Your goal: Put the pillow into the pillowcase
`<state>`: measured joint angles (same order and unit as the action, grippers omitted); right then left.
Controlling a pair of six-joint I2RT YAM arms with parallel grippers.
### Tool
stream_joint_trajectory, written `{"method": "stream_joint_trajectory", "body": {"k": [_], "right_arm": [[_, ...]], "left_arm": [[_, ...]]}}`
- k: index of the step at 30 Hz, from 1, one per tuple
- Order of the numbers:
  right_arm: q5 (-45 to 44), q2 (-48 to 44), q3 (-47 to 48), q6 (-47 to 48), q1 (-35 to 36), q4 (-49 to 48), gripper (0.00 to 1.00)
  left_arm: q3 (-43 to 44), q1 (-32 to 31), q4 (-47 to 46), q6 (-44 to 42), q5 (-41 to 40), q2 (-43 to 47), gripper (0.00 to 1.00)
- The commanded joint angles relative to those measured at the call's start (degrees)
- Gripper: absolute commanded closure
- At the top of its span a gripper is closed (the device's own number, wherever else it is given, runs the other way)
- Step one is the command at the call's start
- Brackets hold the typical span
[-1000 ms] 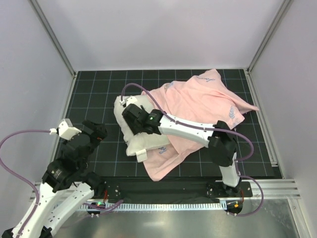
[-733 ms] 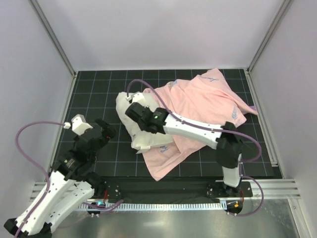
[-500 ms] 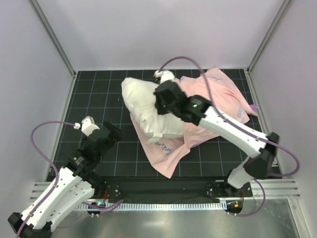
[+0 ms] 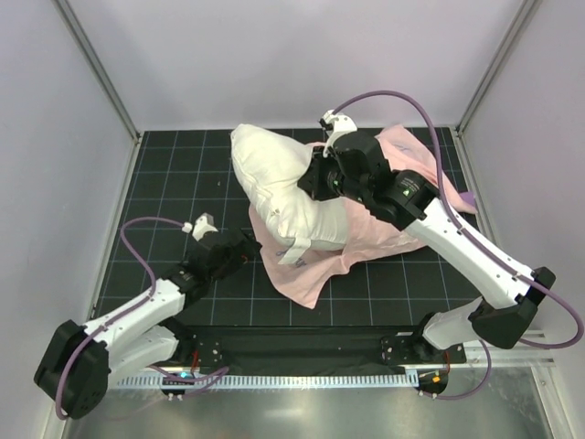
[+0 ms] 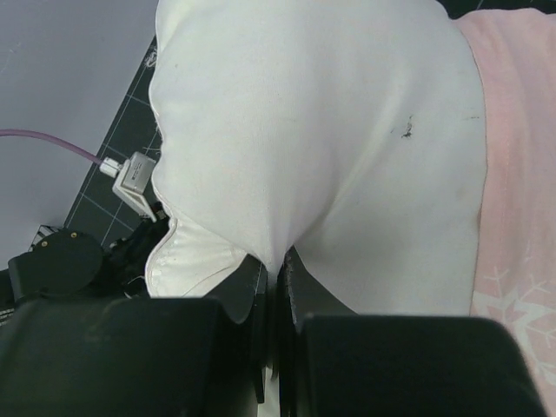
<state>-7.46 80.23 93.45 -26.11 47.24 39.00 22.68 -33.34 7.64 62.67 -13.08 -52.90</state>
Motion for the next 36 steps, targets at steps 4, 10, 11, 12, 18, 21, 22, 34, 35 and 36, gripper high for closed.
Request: {"method": "stream_joint_trajectory", "body": {"k": [4,10,11,12,18,21,22,34,35,36], "right_arm": [[2.98,-3.23,5.51,-2.10,-1.36,-6.31,0.96],[4.21,-3.76,7.53,-2.81,-3.03,-6.57,0.96],[4.39,-3.76,7.97,-2.81,-3.30,-6.66,0.96],[4.56,-3.85,8.32,-2.98,-3.56,-6.66,0.96],[6.76,-4.28,11.31,-3.60,-6.63,-6.49,0.96],[9.48,-4.73,12.02,-3.77,-7.69,-6.75,0.96],[9.75,-4.99,12.11,-4.04,-8.13,-6.83,0.96],[13.35,-6.48,13.95,-4.65,-10.42,-6.75,0.96],[13.44,-6.75,14.04,-4.65,-10.50,-6.57,0.96],[13.35,-7.10,14.04,-4.65,-10.68,-6.49,0.96]], "left_arm": [[2.02,-0.06,-15.81,1.31,4.11,-8.43,0.00],[2.46,-0.49,-19.50,4.03,6.66,-16.42,0.00],[2.37,-0.58,-20.03,4.47,6.93,-17.22,0.00],[2.37,-0.67,-20.73,4.91,7.63,-17.93,0.01],[2.55,-1.20,-25.03,7.11,9.47,-23.38,0.01],[3.51,-1.55,-28.20,7.90,10.44,-25.93,0.05],[4.38,-1.81,-29.25,8.16,10.62,-26.89,0.06],[11.42,-6.73,-43.84,9.31,9.75,-41.48,0.18],[12.03,-6.82,-44.89,9.31,9.13,-42.27,0.20],[12.30,-7.00,-47.86,9.22,9.04,-43.76,0.29]]}}
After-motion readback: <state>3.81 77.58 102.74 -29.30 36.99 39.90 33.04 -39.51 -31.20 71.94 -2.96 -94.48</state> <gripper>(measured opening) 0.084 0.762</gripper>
